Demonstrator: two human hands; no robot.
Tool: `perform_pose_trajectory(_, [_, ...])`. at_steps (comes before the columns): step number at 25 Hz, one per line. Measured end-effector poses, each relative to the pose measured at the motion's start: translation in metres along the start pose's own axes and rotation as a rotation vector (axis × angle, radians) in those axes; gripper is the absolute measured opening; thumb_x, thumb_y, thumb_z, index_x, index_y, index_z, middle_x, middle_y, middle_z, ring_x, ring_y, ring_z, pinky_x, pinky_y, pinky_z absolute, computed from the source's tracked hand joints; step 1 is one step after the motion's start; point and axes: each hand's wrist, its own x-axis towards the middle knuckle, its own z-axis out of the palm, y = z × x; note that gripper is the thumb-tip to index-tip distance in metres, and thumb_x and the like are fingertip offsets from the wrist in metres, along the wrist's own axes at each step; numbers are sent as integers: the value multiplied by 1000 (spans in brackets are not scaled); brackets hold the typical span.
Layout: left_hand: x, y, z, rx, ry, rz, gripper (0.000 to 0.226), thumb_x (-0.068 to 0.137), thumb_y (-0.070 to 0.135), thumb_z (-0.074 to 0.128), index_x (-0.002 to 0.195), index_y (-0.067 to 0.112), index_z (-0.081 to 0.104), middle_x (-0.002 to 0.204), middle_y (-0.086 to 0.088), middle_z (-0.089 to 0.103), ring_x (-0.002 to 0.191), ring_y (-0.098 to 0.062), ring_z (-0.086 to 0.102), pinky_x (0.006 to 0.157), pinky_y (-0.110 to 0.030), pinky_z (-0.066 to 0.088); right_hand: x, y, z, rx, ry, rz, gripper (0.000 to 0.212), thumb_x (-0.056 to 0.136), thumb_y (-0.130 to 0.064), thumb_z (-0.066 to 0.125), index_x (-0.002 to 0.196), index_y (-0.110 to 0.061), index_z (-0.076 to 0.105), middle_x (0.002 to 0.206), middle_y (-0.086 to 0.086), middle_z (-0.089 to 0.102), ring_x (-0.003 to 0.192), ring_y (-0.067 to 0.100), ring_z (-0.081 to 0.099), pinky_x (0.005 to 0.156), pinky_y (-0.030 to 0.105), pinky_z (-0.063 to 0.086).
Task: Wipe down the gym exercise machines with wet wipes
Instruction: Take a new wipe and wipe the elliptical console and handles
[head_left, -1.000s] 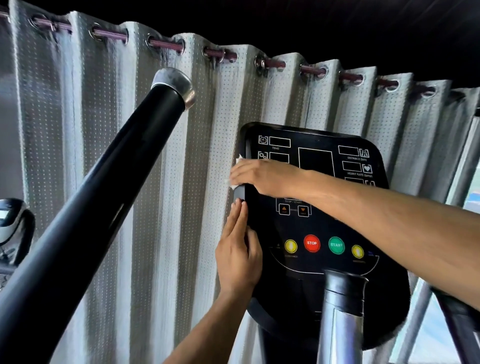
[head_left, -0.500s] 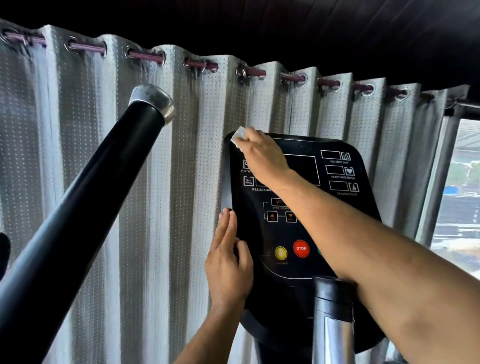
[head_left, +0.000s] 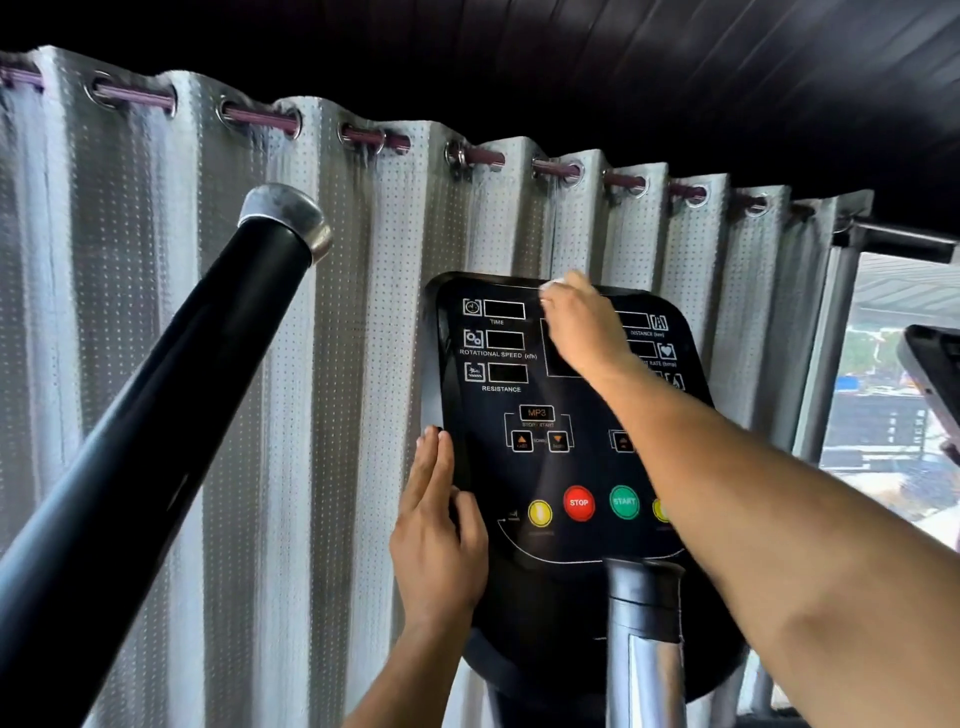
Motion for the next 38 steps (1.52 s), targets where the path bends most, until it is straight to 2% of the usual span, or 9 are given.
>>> perform_pose_trajectory(4, [0,-1,0,-4,-12,5,65,90,20,37,154,24,51,163,17,37,148,-3,39,116,-28,42,-32,67,-20,-85,-14,386,14,96,1,58,89,0,69,97,17,61,81,39,66,63,40,54])
perform_pose_trajectory(7, [0,0,-1,14,-4,8,66,89,18,38,152,24,53,162,15,39,148,-4,40,107,-4,30,-25,60,-21,-28,7,510,19,98,-2,54,91,1,70,100,21,63,88,41,66,71,44,55])
perform_pose_trajectory(11, [0,0,0,28,-10,-5,65,89,20,37,152,27,52,162,18,39,146,-3,42,95,-4,32,-10,-20,-10,49,-111,174,13,97,3,53,99,1,66,117,18,57,98,25,59,89,33,55])
perform_pose_trajectory(15, [0,-3,2,49,-30,6,61,97,10,45,156,27,48,164,15,36,148,-9,42,107,-31,46,-8,-102,-2,78,-203,-253,18,91,12,50,100,-1,60,111,13,53,86,19,51,66,29,42])
perform_pose_trajectory(18, [3,-4,4,65,-77,5,62,101,7,46,160,25,39,168,14,28,154,-9,31,120,-38,38,-5,-85,-2,63,-209,-344,16,96,7,49,102,-1,60,110,12,54,87,19,51,72,35,51])
perform_pose_trajectory(26, [5,-8,5,45,-96,38,63,102,6,44,163,22,33,170,14,22,156,-7,23,125,-35,28,-33,118,-32,-167,-106,530,16,94,5,57,101,2,71,102,20,66,82,35,64,71,37,54])
perform_pose_trajectory(31, [4,-8,6,28,-102,32,61,103,7,42,162,21,34,170,11,23,157,-9,23,126,-40,27,-35,103,-34,-21,-38,638,10,94,1,61,96,0,71,89,14,67,78,29,67,61,30,52])
perform_pose_trajectory(34, [4,-7,4,22,-106,25,62,101,19,33,163,22,33,170,13,21,157,-6,20,128,-39,24,-22,45,-26,41,-101,452,13,93,-5,60,95,-7,73,93,14,70,84,31,69,66,29,50])
perform_pose_trajectory(38, [4,-5,3,25,-109,23,61,102,18,32,163,25,31,171,15,20,157,-4,19,127,-39,26,-35,-74,-9,215,-125,-153,8,92,-4,64,96,-5,71,102,11,65,90,29,66,76,34,53])
